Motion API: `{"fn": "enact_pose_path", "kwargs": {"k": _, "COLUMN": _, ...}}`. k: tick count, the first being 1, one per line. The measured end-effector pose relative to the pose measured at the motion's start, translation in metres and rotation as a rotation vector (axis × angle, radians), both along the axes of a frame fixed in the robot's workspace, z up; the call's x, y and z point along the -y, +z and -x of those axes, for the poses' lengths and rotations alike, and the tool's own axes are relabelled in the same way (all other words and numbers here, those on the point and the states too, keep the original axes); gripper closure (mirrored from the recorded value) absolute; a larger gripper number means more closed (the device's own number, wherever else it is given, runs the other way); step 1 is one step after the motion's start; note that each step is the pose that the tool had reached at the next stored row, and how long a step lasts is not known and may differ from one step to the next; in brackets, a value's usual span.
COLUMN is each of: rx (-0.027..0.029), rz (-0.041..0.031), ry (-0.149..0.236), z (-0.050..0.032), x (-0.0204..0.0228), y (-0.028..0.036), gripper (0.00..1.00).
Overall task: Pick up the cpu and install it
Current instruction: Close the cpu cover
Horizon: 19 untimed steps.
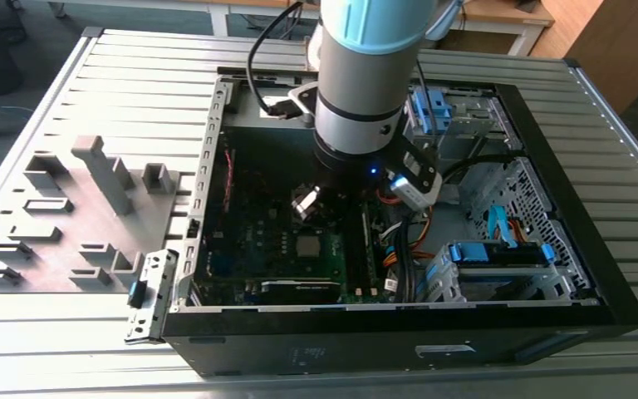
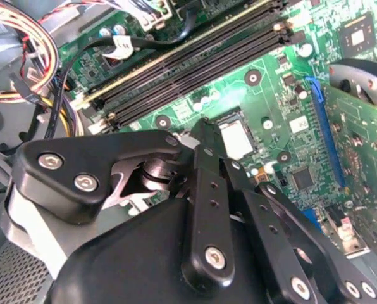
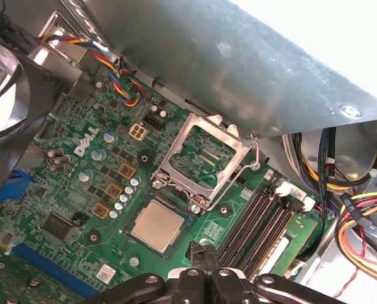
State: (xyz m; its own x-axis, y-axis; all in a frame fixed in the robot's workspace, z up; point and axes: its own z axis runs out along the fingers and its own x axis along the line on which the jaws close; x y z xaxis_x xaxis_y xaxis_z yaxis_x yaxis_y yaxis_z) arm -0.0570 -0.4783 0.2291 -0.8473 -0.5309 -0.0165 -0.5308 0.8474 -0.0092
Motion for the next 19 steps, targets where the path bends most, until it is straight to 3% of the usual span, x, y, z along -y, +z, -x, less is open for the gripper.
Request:
{"fn": "enact_pose_path", "kwargs": {"k": 5, "rx": 0.0001, "rz": -0.0154, "ry": 0.035, "z": -0.001, "x": -0.0001, "y": -0.0005, "gripper": 0.89}}
{"fn": "enact_pose_path", "kwargs": {"k": 11, "rx": 0.0, "rz": -0.0175, "ry": 0.041, "z": -0.0025, "x": -0.0028, "y": -0.0017, "gripper": 0.89}}
{"fn": "enact_pose_path", "kwargs": {"k": 13, "rx": 0.0, "rz": -0.0175, "ry": 0.041, "z": -0.0025, "x": -0.005, "y": -0.0023, "gripper": 0.89}}
{"fn": "enact_pose_path", "kwargs": {"k": 19, "rx": 0.0, "rz": -0.0175, "ry": 0.041, "z": -0.0025, "x": -0.0169, "y": -0.0039, "gripper": 0.89}}
